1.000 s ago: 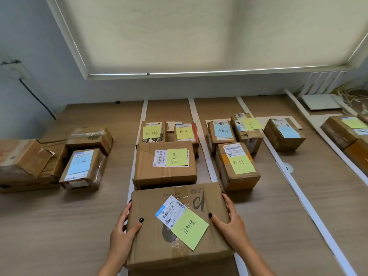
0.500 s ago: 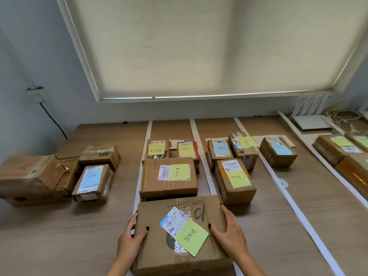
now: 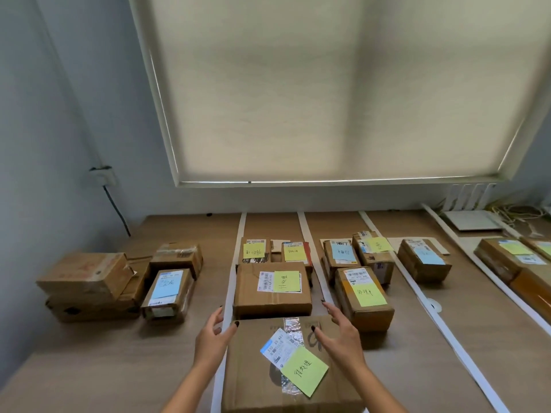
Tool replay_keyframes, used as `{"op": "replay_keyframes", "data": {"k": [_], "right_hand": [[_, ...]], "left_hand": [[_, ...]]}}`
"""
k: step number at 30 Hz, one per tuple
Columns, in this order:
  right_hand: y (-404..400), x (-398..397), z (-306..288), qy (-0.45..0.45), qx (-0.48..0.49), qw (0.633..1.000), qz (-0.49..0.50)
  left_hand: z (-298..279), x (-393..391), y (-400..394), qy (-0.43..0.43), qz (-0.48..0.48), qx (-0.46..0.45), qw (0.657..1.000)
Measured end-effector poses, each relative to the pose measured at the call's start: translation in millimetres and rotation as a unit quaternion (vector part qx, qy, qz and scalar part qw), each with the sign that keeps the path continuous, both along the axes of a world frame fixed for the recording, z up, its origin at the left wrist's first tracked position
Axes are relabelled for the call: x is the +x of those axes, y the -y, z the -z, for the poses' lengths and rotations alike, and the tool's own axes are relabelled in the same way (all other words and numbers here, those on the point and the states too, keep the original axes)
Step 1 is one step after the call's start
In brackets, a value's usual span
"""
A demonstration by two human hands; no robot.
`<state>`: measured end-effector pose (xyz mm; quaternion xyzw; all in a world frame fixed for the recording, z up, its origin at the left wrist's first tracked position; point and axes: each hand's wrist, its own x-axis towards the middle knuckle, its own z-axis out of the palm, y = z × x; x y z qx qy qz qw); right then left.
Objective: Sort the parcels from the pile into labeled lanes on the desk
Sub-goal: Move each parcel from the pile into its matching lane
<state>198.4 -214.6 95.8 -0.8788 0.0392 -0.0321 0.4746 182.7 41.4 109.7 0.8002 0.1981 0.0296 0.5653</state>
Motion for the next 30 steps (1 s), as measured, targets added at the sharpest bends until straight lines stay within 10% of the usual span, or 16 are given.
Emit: {"op": "replay_keyframes", "data": {"k": [30], "right_hand": [[-372,110,41,-0.039,-0.014,0.99,-0.135]], "left_hand": [[65,104,-287,-0.019,0.03,-0.001,0.999]]}}
